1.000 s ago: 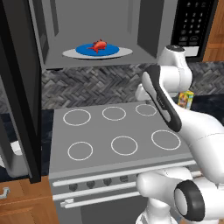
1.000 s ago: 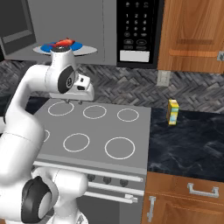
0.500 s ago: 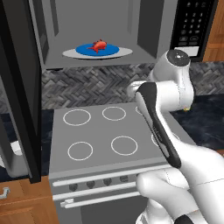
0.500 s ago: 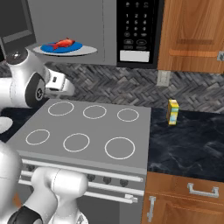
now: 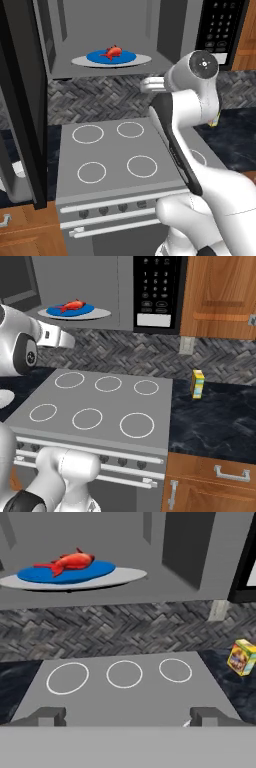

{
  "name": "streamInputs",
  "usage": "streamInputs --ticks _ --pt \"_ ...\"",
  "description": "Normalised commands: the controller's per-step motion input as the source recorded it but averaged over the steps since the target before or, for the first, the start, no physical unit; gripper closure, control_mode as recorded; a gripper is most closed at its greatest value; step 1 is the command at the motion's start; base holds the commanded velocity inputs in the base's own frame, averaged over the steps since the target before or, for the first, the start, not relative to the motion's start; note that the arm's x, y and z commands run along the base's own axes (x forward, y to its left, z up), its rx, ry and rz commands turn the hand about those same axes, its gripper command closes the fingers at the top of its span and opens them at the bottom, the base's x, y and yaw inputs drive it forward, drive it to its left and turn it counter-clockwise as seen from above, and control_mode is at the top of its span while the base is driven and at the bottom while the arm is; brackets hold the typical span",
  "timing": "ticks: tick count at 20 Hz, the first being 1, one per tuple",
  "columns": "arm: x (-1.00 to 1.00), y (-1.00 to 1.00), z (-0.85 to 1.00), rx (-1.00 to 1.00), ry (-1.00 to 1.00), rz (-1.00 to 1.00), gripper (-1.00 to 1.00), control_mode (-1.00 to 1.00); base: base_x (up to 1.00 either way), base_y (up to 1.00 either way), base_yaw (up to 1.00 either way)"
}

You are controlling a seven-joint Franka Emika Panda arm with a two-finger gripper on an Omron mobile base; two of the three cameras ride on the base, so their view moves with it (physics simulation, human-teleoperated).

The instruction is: Pick the fish from the microwave and place it on plate located on the counter.

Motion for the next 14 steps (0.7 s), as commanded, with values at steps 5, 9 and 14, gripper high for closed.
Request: streamInputs --ticks 5,9,14 --pt "0.04 0.06 0.73 0.00 -0.01 0.00 -1.00 -1.00 0.00 0.00 0.00" --pt "0.25 0.07 0.48 0.00 0.00 0.00 -1.00 -1.00 0.00 0.00 0.00" --pt "0.39 0.01 0.28 0.00 0.00 0.00 -1.00 -1.00 0.00 0.00 0.00"
